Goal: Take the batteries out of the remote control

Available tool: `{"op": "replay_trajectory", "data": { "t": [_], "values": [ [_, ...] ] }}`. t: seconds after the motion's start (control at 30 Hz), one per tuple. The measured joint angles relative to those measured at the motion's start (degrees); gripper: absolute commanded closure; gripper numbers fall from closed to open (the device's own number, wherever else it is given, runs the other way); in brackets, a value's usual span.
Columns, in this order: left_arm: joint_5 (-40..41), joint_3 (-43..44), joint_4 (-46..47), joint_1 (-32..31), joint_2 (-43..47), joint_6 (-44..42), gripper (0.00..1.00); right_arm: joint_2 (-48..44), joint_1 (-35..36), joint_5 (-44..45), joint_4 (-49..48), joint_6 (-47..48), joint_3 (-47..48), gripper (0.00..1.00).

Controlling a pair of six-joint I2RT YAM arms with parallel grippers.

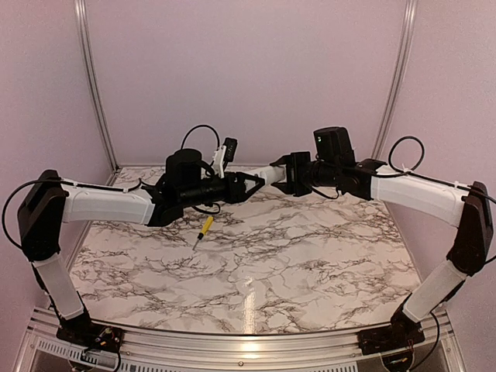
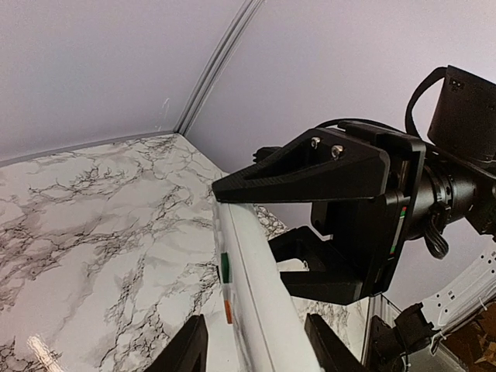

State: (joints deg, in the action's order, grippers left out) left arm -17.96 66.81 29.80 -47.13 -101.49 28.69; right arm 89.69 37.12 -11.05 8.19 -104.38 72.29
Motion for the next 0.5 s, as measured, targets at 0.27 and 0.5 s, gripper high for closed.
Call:
{"op": "replay_trajectory", "data": {
  "t": [0.27,0.5],
  "values": [
    [0.1,0.2,-0.6,0.0,-0.4,-0.6,0.6,0.0,0.0,0.0,0.0,0.0,0.0,0.86],
    [0.4,1.9,-1.3,0.0,-0.5,-0.8,0.53,0.0,0.0,0.0,0.0,0.0,0.0,0.86]
  ]
}}
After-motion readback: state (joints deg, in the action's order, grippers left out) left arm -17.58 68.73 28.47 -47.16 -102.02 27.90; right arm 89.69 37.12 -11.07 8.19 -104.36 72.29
